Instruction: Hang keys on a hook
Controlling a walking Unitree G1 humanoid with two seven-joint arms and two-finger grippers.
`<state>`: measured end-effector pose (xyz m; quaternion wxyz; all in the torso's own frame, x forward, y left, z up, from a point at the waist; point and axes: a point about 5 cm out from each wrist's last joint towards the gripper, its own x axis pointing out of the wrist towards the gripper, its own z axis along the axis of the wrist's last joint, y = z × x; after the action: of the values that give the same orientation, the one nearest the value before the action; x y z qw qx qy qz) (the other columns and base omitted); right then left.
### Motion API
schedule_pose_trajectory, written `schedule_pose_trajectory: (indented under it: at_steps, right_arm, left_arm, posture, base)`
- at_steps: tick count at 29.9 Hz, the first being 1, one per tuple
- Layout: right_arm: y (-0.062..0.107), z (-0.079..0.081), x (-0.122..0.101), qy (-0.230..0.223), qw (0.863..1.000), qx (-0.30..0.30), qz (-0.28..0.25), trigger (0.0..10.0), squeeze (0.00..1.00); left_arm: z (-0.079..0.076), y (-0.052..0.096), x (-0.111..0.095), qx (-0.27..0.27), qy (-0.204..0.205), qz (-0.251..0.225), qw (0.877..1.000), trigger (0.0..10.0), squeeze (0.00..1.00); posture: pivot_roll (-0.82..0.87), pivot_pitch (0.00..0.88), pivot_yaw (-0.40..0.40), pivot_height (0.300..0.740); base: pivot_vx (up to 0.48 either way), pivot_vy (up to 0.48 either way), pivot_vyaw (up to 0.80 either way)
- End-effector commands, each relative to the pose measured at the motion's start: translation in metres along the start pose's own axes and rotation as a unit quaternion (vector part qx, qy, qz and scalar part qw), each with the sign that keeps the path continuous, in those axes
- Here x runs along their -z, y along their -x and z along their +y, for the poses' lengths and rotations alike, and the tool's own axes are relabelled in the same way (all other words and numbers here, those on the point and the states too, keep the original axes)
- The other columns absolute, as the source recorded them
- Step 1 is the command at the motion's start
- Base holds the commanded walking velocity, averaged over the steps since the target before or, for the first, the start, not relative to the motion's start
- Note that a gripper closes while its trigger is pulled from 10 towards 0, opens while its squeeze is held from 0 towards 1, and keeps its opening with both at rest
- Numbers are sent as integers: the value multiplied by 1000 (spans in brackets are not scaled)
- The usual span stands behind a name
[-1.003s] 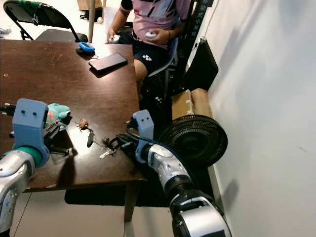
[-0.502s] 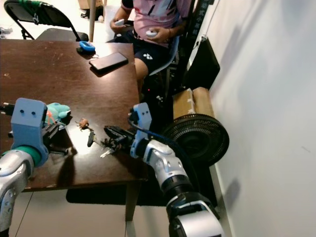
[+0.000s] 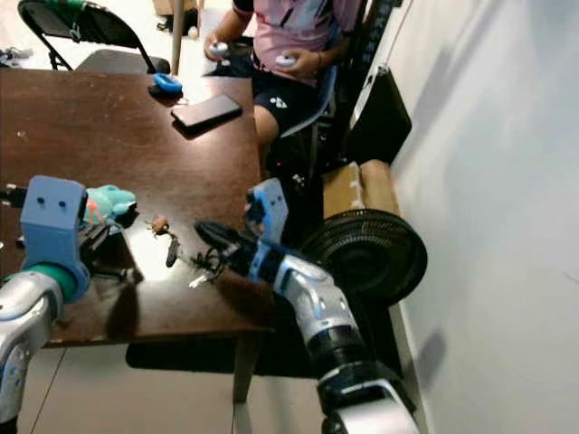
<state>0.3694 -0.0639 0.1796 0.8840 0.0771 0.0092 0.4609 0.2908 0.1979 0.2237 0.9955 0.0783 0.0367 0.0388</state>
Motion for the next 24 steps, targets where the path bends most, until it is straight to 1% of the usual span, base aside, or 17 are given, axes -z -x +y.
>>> schedule_pose_trajectory:
  at_steps: [1, 2, 3, 5, 9, 10, 14, 15, 16, 17, 18, 20, 24]
  right_arm:
    - [8, -8, 4, 9, 1000, 21, 13, 10000, 1000]
    - [8, -8, 4, 9, 1000, 21, 13, 10000, 1000]
    - [16, -15, 4, 18, 999, 40, 21, 10000, 1000]
    - [23, -24, 6, 20, 997, 69, 29, 10000, 1000]
    - [24, -25, 6, 20, 996, 78, 30, 10000, 1000]
    - [21, -24, 7, 15, 997, 76, 29, 10000, 0]
    - [15, -21, 10, 1, 997, 68, 31, 10000, 0]
    - [9, -17, 13, -10, 998, 56, 35, 10000, 0]
    - [9, -17, 13, -10, 998, 56, 35, 10000, 0]
    - [6, -13, 15, -16, 998, 47, 41, 10000, 0]
    - [6, -13, 15, -16, 998, 47, 41, 10000, 0]
    - [-2, -6, 21, -16, 998, 27, 62, 10000, 0]
    - [-4, -3, 25, -16, 997, 20, 75, 10000, 0]
  left_arm:
    - [-3, 3, 2, 6, 1, 4, 1000, 10000, 0]
    - [-3, 3, 2, 6, 1, 4, 1000, 10000, 0]
    - [-3, 2, 2, 7, 1, 5, 1000, 10000, 0]
    - [-6, 2, 2, 10, 3, 5, 1000, 10000, 0]
    - [-6, 1, 2, 10, 3, 5, 1000, 10000, 0]
    - [-6, 1, 1, 11, 3, 5, 1000, 10000, 0]
    - [-5, 2, 1, 9, 3, 5, 1000, 10000, 0]
    - [-4, 2, 1, 8, 2, 5, 1000, 10000, 0]
    - [-4, 2, 1, 8, 2, 5, 1000, 10000, 0]
    - [-4, 3, 1, 7, 2, 6, 1000, 10000, 0]
    - [-4, 3, 1, 7, 2, 6, 1000, 10000, 0]
    - [-3, 3, 2, 6, 2, 7, 1000, 10000, 0]
    - [-3, 4, 2, 5, 2, 8, 1000, 10000, 0]
  posture:
    - [206, 190, 11, 740]
    - [206, 190, 11, 740]
    - [203, 190, 12, 740]
    - [203, 190, 12, 740]
    - [203, 190, 12, 740]
    - [209, 192, 15, 740]
    - [214, 193, 17, 740]
    - [220, 193, 17, 740]
    - [220, 193, 17, 740]
    - [224, 196, 17, 740]
    - [224, 196, 17, 740]
    - [227, 198, 16, 740]
    - [229, 199, 13, 740]
  base:
    - [0, 0, 0]
    - [0, 0, 0]
    - [0, 0, 0]
    - [0, 0, 0]
    - [0, 0, 0]
    - [0, 0, 0]
    - [0, 0, 0]
    - [0, 0, 0]
    - [0, 0, 0]
    - [0, 0, 0]
    - [0, 0, 0]
    - [0, 0, 0]
    - [0, 0, 0]
